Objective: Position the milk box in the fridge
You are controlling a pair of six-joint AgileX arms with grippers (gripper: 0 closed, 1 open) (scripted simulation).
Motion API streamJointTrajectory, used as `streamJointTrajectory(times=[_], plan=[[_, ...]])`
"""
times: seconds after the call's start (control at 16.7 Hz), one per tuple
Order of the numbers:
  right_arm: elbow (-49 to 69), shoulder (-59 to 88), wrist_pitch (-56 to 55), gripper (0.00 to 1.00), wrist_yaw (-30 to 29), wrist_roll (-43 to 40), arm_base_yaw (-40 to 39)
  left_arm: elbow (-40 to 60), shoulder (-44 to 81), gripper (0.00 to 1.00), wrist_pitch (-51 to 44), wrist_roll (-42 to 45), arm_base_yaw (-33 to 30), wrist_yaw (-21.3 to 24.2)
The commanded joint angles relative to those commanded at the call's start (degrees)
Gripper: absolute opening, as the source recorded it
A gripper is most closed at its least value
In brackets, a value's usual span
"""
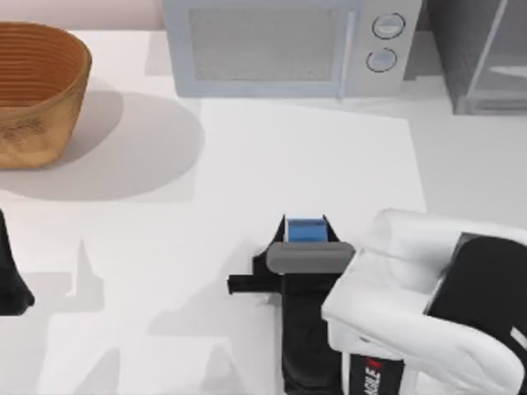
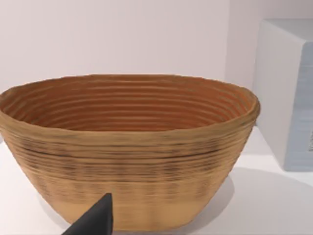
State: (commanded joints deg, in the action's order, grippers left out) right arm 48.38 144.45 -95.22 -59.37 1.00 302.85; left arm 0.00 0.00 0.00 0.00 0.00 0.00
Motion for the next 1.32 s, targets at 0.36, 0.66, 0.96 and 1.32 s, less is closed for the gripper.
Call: streamJointTrajectory(times=[0.36, 0.66, 0.96, 1.32], plan=[[0.0, 0.0, 0.0, 0.0, 0.0, 0.0, 0.0, 0.0, 0.0, 1.0, 0.0, 0.0, 0.0, 0.0], [-0.1, -1.0, 0.8, 0.0, -0.1, 0.2, -0.1, 0.0, 0.0, 1.0, 0.0, 0.0, 0.0, 0.0], [-1.0, -12.5, 11.1, 0.0, 0.0, 0.7, -0.3, 0.0, 0.0, 1.0, 0.0, 0.0, 0.0, 0.0], [-2.9, -31.3, 28.5, 0.0, 0.1, 0.7, -0.2, 0.0, 0.0, 1.0, 0.0, 0.0, 0.0, 0.0]])
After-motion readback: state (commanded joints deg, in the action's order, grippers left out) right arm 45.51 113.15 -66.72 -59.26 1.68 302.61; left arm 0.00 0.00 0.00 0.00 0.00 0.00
